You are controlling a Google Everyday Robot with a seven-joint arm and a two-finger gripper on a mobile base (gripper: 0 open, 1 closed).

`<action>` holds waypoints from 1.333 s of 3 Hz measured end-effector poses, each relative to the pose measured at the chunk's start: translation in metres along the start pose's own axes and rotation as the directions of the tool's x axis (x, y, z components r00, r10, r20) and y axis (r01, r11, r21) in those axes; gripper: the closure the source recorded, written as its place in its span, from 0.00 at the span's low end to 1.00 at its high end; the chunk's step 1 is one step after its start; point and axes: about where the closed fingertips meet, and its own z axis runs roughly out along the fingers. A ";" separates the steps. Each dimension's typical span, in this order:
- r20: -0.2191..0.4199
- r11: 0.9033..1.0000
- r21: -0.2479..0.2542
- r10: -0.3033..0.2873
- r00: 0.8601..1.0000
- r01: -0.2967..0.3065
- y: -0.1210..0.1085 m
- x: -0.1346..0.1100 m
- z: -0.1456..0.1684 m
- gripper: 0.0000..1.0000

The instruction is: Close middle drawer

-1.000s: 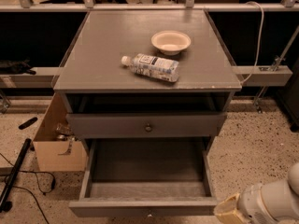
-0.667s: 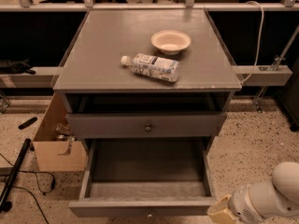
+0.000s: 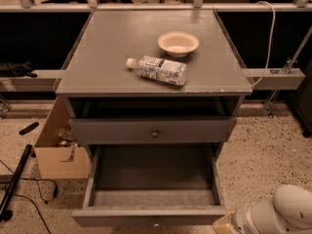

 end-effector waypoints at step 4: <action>-0.047 0.993 -0.025 -0.113 0.992 0.112 0.001 -0.001 0.067 1.00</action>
Offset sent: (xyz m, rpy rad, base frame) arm -0.0038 0.0153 -0.0118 -0.0068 -0.0381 0.0487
